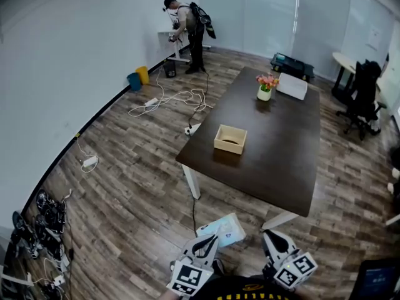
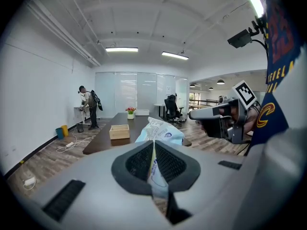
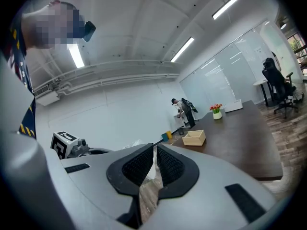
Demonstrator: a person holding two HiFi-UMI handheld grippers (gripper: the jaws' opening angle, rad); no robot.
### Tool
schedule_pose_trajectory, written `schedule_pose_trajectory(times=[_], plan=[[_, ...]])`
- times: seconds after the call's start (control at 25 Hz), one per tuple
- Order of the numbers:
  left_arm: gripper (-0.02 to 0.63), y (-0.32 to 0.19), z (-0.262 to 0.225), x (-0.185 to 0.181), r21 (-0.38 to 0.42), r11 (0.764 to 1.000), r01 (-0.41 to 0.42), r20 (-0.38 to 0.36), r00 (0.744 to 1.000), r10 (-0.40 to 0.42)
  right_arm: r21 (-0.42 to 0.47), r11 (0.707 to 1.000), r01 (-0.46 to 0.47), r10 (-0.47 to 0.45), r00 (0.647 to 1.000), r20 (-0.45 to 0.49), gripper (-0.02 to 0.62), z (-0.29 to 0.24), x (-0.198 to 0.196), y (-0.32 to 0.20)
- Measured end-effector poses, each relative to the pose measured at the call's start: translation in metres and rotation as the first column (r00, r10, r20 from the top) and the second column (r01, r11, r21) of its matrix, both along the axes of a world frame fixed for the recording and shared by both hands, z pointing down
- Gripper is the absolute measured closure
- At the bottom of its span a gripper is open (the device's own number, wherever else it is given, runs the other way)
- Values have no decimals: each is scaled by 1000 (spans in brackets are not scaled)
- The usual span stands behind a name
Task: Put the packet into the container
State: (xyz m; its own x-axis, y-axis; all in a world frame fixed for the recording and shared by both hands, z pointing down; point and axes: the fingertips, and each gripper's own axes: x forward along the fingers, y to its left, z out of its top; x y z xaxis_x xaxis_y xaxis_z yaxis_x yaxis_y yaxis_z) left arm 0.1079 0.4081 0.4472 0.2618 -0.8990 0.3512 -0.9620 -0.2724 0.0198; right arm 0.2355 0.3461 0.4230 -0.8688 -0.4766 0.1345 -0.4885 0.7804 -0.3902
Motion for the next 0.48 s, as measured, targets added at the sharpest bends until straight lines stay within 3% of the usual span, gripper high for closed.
schedule_pose_trajectory(times=[0.2,0.48], plan=[[595,-8,10,-43,-5,1000,10,17,1000,-10,-2,1000,14,-14,999,-38,583,4,-34,-11],[595,-19,19,-71,-14,999,47,4,999,-46,-30,997,65,-67,997,-50,583,10,-68,-19]])
